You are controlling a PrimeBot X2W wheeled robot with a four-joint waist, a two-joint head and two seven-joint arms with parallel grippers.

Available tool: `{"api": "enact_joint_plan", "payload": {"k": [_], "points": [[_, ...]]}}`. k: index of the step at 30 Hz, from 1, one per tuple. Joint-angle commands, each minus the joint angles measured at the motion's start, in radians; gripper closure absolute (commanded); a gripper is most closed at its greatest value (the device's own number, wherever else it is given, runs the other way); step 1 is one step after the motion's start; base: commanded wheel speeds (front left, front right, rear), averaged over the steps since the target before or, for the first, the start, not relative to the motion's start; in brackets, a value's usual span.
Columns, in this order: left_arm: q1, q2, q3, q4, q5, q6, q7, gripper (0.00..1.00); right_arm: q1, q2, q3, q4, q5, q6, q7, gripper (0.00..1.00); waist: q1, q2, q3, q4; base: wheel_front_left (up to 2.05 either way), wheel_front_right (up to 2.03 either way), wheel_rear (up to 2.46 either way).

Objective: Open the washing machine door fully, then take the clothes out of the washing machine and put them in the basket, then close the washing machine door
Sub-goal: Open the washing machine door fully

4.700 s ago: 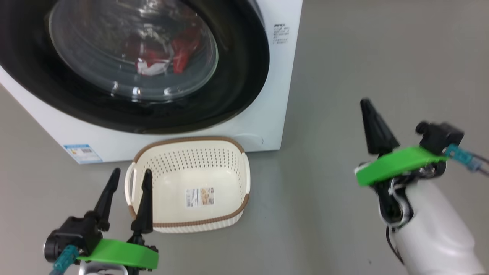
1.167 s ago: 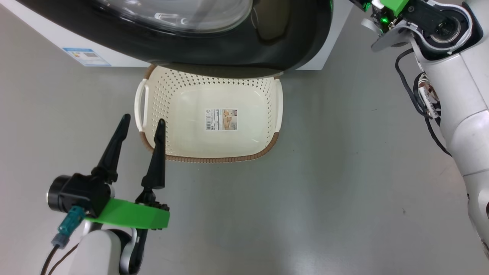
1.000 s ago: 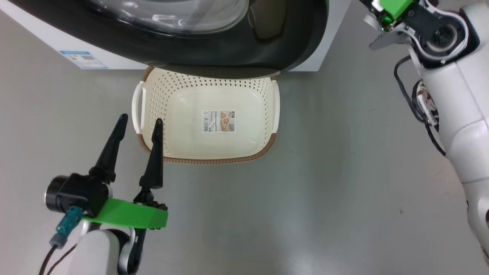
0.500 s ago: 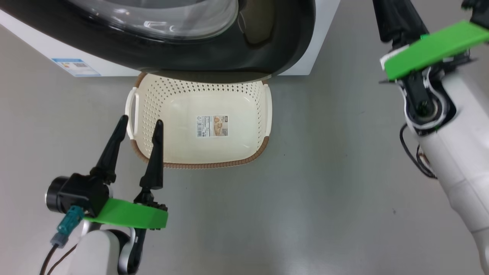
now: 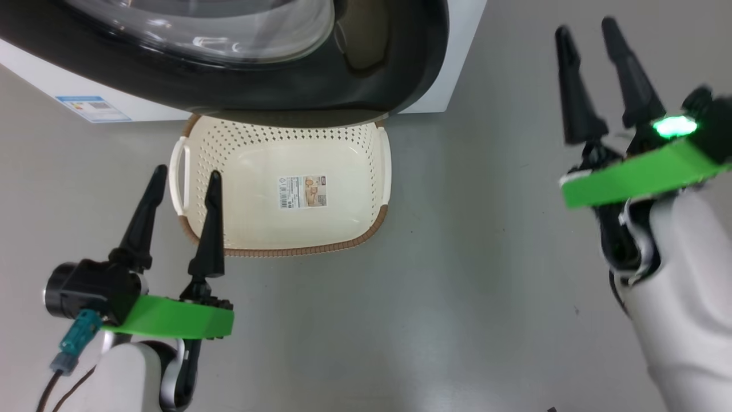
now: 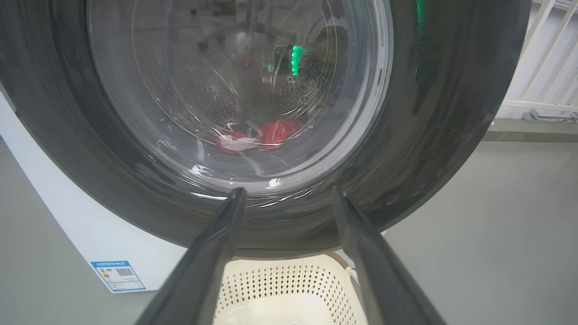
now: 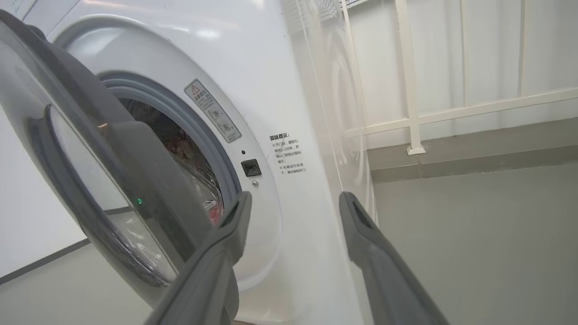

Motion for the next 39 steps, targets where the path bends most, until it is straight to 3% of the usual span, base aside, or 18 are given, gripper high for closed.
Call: {"api": "enact_joint_plan", "payload": {"k": [1, 8, 14, 39], "points": [[0.002, 0.025, 0.037, -0.032, 0.013, -0.006, -0.009, 0.0, 0.037, 0.021, -0.006, -0.057, -0.048, 0.008, -0.005, 0.0, 0.0, 0.0, 0.004, -0.005, 0.0, 0.0, 0.0], [-0.003, 0.025, 0.033, -0.041, 0.019, -0.006, -0.009, 0.0, 0.182, 0.072, -0.073, -0.248, -0.309, 0.008, -0.005, 0.0, 0.0, 0.0, 0.009, -0.005, 0.0, 0.0, 0.0], [-0.004, 0.025, 0.034, -0.051, 0.02, -0.006, -0.009, 0.0, 0.288, 0.1, -0.082, -0.312, -0.39, 0.008, -0.005, 0.0, 0.0, 0.0, 0.014, -0.005, 0.0, 0.0, 0.0], [-0.001, 0.025, 0.043, -0.06, 0.026, -0.006, -0.009, 0.0, 0.372, 0.117, -0.045, -0.332, -0.413, 0.008, -0.005, 0.0, 0.0, 0.0, 0.022, -0.004, 0.0, 0.0, 0.0]]}}
